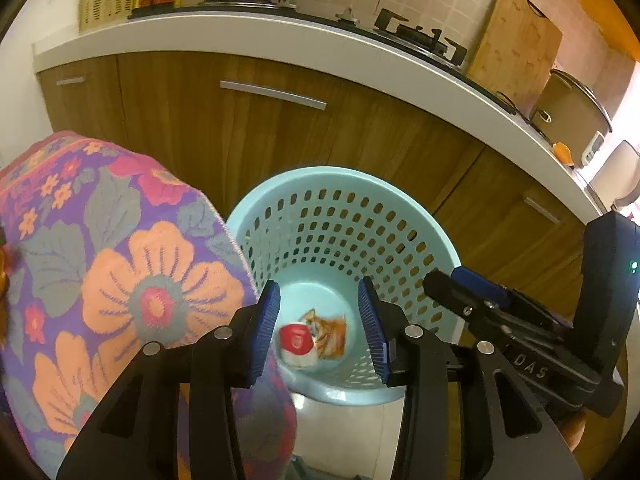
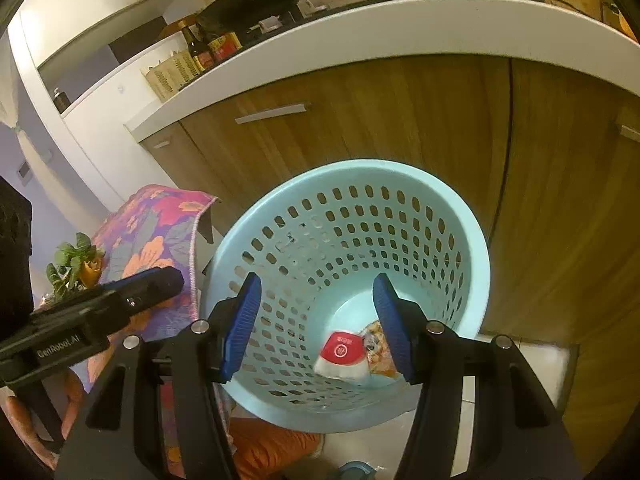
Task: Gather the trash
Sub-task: 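Drop the wrapper and the cup into the blue wastebasket with both grippers, then move both grippers back to the table toward the milk carton and plastic bag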
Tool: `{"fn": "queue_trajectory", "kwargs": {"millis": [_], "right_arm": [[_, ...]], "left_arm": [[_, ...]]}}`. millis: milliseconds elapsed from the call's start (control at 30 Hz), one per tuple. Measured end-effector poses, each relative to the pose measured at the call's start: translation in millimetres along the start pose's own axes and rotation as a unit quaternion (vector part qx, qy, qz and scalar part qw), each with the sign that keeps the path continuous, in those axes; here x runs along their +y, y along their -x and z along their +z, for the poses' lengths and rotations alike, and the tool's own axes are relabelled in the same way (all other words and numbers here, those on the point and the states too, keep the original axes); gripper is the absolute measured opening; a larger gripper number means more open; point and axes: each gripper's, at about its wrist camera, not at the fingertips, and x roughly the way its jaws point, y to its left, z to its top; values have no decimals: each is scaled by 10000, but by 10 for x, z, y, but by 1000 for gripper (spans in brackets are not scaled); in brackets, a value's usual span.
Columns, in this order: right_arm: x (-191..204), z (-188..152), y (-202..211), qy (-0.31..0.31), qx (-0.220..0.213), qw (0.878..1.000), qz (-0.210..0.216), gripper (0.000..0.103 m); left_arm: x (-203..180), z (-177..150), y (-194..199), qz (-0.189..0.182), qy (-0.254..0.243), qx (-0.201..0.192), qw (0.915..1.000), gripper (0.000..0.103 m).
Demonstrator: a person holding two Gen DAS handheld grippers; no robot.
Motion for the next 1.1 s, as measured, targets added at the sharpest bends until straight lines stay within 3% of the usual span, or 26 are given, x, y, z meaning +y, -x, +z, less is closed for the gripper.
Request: {"fn": "queue_trajectory", "kwargs": {"millis": [267,600,833,933,1100], "right_arm": [[351,11,203,411,-202,9989,93,54],[1074,-71,319,1119,-286,9926,378,54],[1768,-194,343,1740,-391,9813,724,54],[2046,-282,359,2002,-469,9749,858,54],[2472,-432,315,2320,-466,9657,1070,56]], "left_arm": [[112,-199,512,29,83,-505,9987,50],[510,-500,1372,507,421,-1225,9903,58],[953,-773,2149,1068,717,-1957,9722,62],[1136,-912,2497,1344,768,-2340,9598,70],[1416,-1122,2965,1739,897,-2808,9396,75]]}}
